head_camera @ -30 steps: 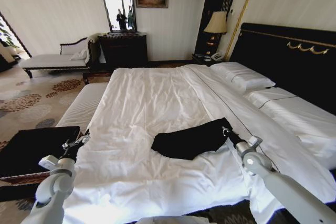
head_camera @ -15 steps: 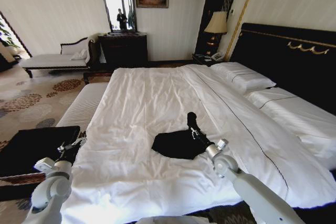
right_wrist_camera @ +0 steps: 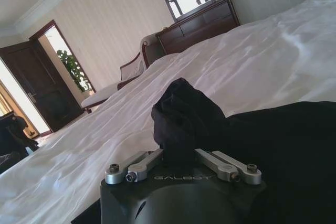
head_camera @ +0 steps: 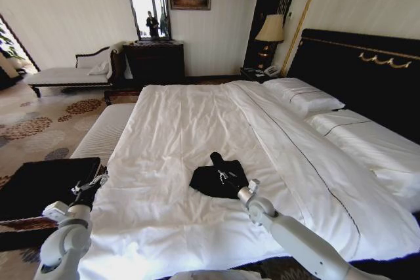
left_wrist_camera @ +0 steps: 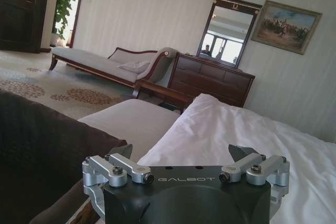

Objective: Fold the clothes on the bed and place them into the basket.

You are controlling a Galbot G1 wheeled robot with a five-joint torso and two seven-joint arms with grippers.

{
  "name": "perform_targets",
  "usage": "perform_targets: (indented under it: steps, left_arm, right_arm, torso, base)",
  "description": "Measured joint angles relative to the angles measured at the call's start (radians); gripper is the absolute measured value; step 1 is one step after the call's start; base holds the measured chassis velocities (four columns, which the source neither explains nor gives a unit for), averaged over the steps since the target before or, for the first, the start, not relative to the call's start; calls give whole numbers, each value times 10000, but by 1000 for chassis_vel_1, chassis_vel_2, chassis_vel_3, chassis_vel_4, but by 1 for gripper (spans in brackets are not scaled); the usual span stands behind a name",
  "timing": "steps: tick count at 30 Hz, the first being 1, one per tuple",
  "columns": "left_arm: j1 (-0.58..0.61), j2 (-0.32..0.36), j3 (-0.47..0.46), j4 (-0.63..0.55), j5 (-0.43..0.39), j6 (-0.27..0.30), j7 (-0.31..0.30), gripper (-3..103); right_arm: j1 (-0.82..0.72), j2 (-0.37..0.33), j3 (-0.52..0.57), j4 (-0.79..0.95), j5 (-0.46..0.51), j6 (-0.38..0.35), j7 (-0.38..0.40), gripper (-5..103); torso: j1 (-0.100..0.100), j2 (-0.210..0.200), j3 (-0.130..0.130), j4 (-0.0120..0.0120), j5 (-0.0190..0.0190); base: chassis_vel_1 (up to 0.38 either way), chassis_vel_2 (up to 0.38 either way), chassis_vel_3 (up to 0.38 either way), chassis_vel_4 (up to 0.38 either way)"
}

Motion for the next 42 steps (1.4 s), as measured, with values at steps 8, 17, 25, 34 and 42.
perform_targets:
  steps: [8, 17, 25, 34, 42]
  left_arm:
    - [50, -168, 83, -223, -72, 112, -141, 100]
    - [157, -299, 374, -295, 41, 232, -192, 100]
    - [244, -514, 808, -489, 412, 247, -204, 100]
    - [333, -508, 982, -511, 486, 255, -228, 100]
    - [493, -513, 1208, 21, 870, 291, -11, 100]
  right_arm:
    - [119, 304, -225, -460, -48, 253, 38, 4]
    - [-182, 153, -190, 360, -6, 889, -1021, 25]
    - [-303, -45, 75, 302, -55, 1053, -1377, 51]
    - [-421, 108, 481, 189, 218, 1070, -1143, 84]
    - [348, 1132, 147, -924, 679, 933, -305, 100]
  torso:
    - [0, 0, -1, 0, 2]
    - [0, 0, -1, 0, 1]
    - [-1, 0, -1, 0, 1]
    - [-1, 1, -1, -1, 1]
    - [0, 0, 0, 1, -1]
  base:
    - [0, 0, 0, 0]
    - [0, 0, 0, 0]
    - [0, 0, 0, 0]
    - [0, 0, 0, 0]
    - [0, 0, 0, 0]
